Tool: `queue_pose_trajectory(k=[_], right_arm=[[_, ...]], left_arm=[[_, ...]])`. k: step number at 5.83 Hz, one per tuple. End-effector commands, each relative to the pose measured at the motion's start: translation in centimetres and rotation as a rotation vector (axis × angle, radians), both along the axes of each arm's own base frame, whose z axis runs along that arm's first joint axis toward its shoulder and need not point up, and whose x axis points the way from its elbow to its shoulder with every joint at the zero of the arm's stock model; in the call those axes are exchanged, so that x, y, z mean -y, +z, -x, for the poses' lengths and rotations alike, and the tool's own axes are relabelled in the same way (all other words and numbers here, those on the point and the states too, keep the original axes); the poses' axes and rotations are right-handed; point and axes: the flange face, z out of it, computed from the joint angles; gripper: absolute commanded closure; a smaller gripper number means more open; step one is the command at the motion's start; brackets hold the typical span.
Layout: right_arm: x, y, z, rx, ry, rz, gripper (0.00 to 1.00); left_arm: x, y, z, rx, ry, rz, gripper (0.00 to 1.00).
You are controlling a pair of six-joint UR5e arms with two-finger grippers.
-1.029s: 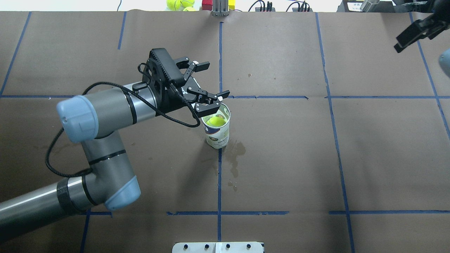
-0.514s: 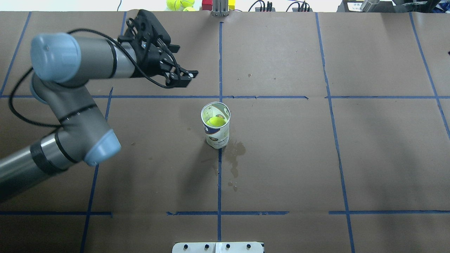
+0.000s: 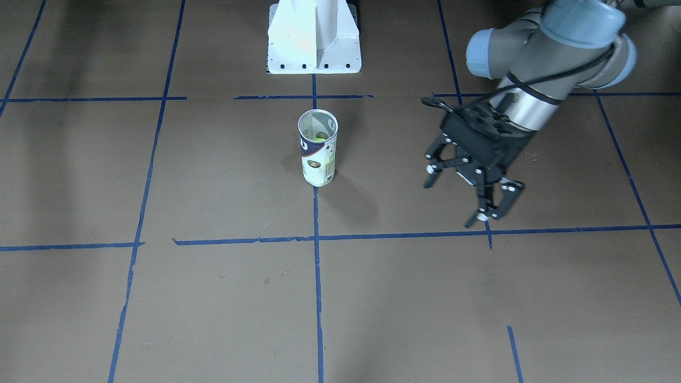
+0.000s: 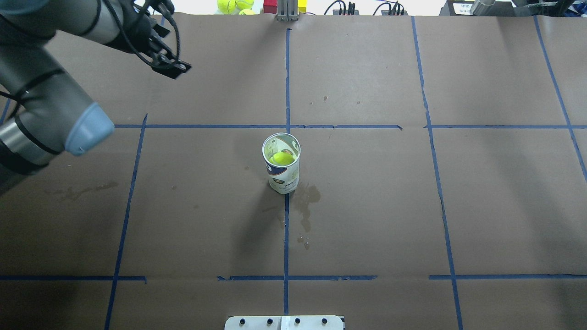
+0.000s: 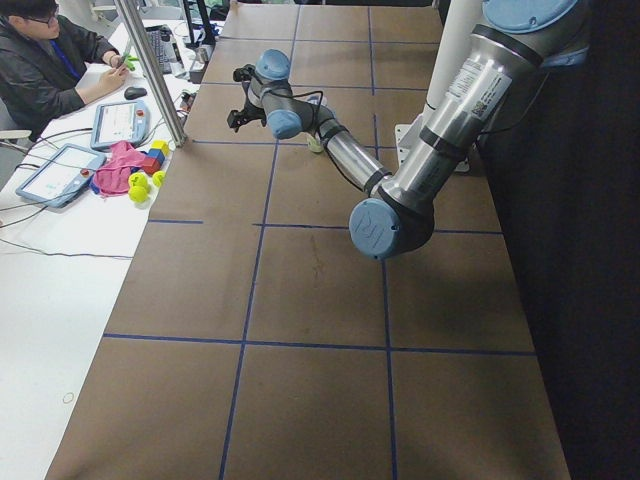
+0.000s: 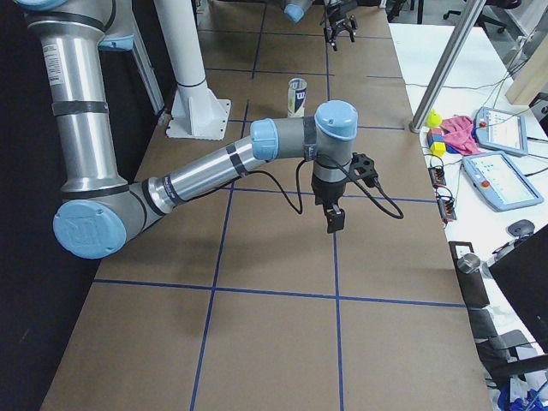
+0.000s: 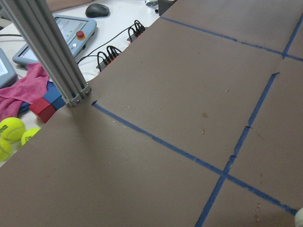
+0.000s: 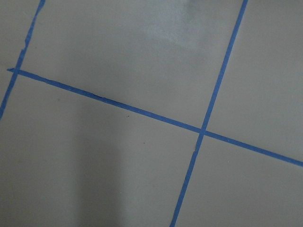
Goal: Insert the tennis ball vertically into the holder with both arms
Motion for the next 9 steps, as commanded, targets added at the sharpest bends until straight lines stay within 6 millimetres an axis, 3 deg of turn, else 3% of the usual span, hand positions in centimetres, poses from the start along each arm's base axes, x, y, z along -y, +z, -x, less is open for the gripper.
queue_pose_trajectory(k=[1, 2, 3, 4, 5, 7, 8, 9], right_arm=[[-1.7, 3.6, -0.3, 0.002, 0.002, 0.031, 0.00], [-2.7, 8.6, -0.4, 0.003, 0.004, 0.011, 0.00], [-2.7, 11.6, -0.5, 0.003, 0.012, 0.007, 0.00], [-3.5, 13.1, -0.6, -0.005, 0.007, 0.029, 0.00], [-4.4, 14.1, -0.6, -0.007, 0.002, 0.047, 0.00], [-4.8, 14.6, -0.6, -0.006, 0.003, 0.066, 0.00], [-6.0, 15.7, -0.6, -0.007, 0.002, 0.082, 0.00], [-6.8, 16.5, -0.6, -0.014, 0.003, 0.109, 0.00]], left_arm=[[2.9, 6.6, 7.7, 0.188, 0.018, 0.121, 0.01], [4.1, 10.9, 14.2, 0.224, -0.017, 0.222, 0.00], [4.8, 14.0, 21.9, 0.231, -0.104, 0.457, 0.00], [4.7, 16.8, 28.0, 0.247, -0.184, 0.619, 0.00], [1.1, 25.4, 31.2, 0.254, -0.211, 0.751, 0.00], [-5.9, 38.2, 32.1, 0.286, -0.210, 0.868, 0.00], [-7.8, 40.3, 32.7, 0.281, -0.207, 0.873, 0.00], [-11.2, 42.7, 33.3, 0.209, -0.195, 0.882, 0.00]])
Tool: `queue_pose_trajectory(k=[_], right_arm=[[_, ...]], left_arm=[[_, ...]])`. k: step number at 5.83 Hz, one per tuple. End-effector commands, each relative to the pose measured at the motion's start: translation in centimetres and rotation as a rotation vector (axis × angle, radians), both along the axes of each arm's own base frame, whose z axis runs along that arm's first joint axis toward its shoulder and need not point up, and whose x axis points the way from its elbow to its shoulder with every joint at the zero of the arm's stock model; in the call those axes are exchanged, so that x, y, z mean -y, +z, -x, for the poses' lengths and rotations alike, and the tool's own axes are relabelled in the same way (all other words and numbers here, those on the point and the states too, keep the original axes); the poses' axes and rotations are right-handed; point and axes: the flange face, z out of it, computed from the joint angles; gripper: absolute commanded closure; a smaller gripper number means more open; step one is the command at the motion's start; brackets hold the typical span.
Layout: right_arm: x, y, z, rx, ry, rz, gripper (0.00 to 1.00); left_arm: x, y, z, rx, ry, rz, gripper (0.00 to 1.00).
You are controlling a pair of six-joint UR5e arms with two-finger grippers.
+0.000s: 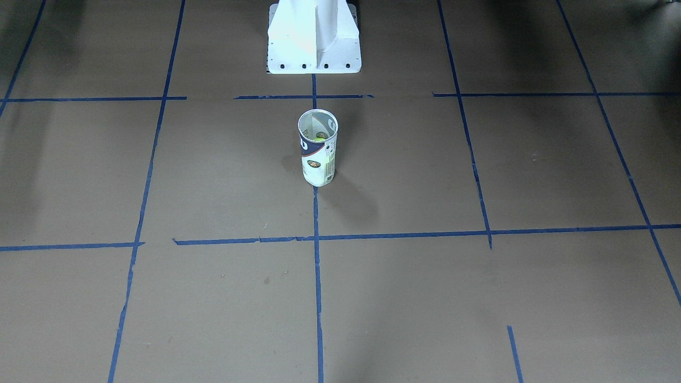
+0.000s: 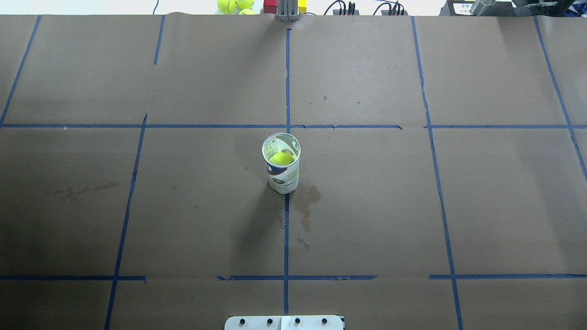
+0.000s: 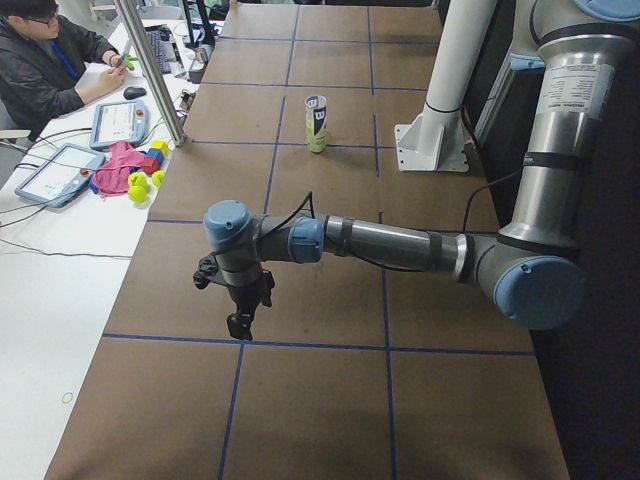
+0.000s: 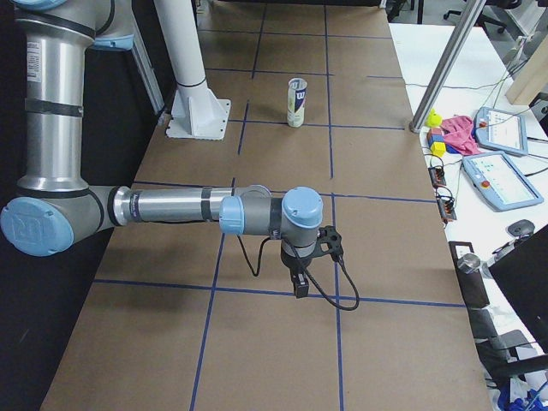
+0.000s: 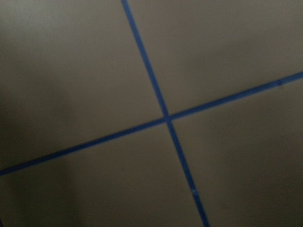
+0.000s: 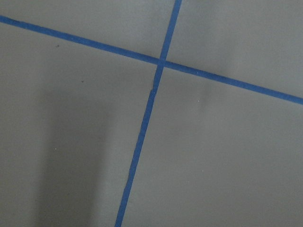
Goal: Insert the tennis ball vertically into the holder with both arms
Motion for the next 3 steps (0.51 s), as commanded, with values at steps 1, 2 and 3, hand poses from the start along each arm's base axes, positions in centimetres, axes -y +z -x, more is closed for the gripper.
queue_pose_trajectory(k=[1, 2, 3], right_arm=[[-0.97, 0.87, 0.04, 0.006, 0.002, 0.029, 0.00], [-1.19, 1.50, 0.06, 0.009, 0.003, 0.043, 0.00], [-1.24, 1.85, 0.08, 0.012, 0.003, 0.050, 0.00]], left_arm=[[-4.17, 2.59, 1.47, -0.158, -0.057, 0.028, 0.00], [-4.37, 3.27, 1.59, -0.143, -0.061, 0.047, 0.00], [-4.51, 3.27, 1.66, -0.143, -0.061, 0.046, 0.00]])
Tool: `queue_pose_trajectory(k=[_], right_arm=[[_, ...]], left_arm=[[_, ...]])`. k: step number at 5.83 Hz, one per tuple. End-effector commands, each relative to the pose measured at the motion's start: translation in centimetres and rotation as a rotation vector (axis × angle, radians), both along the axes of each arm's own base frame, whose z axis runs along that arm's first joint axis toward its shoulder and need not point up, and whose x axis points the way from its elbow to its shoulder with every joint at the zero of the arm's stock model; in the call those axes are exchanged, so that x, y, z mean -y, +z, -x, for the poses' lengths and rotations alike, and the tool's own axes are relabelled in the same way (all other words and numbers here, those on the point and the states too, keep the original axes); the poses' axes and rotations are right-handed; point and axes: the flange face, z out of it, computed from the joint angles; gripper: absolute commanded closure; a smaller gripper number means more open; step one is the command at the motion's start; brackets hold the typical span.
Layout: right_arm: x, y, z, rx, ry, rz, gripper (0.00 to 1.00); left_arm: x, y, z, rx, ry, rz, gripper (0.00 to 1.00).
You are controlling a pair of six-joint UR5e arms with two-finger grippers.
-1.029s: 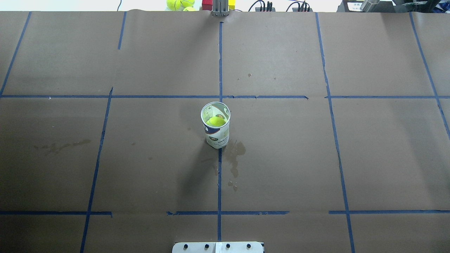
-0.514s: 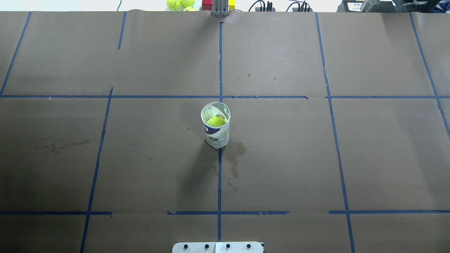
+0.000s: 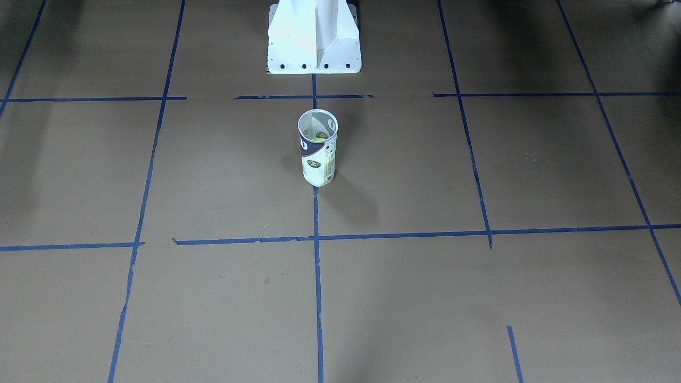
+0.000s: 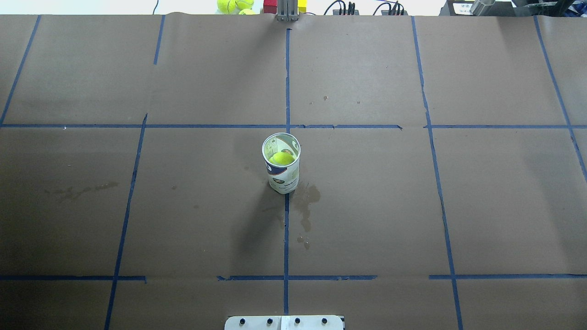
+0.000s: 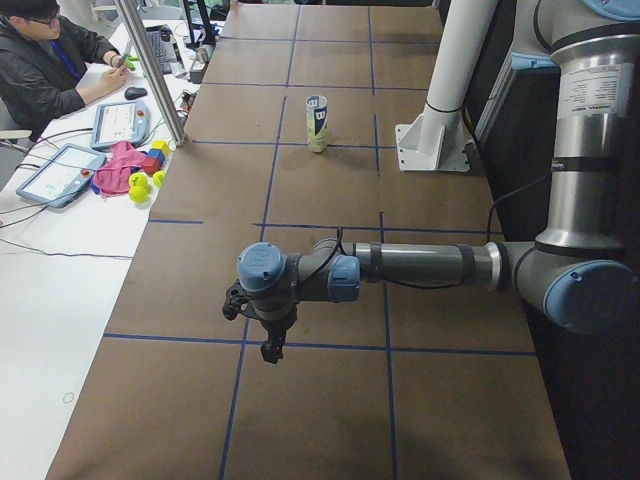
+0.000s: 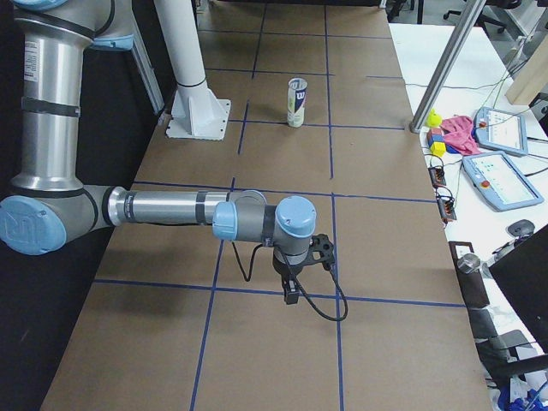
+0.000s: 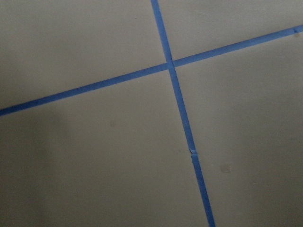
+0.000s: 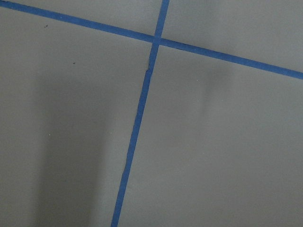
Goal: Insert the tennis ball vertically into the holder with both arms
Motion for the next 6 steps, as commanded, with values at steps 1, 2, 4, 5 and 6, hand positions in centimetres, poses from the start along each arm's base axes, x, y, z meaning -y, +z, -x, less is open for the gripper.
queue_pose_trajectory(k=[1, 2, 4, 5, 6], right_arm=[[-0.1, 0.9, 0.0, 0.003, 0.004, 0.017, 0.00], [-0.1, 1.0, 0.0, 0.003, 0.004, 0.019, 0.00], [-0.2, 1.2, 0.0, 0.004, 0.005, 0.025, 0.00], [-0.2, 1.3, 0.0, 0.004, 0.005, 0.026, 0.00], [-0.4, 2.0, 0.0, 0.004, 0.005, 0.041, 0.00]], left_arm=[[-0.3, 0.4, 0.2, -0.005, -0.010, 0.018, 0.00], [-0.3, 0.3, 0.3, -0.005, -0.014, 0.018, 0.00], [-0.3, 0.1, 0.5, 0.020, -0.070, 0.062, 0.00], [-0.2, 0.1, 0.6, 0.040, -0.070, 0.052, 0.00], [0.0, -0.1, 0.5, 0.044, -0.066, 0.045, 0.00]])
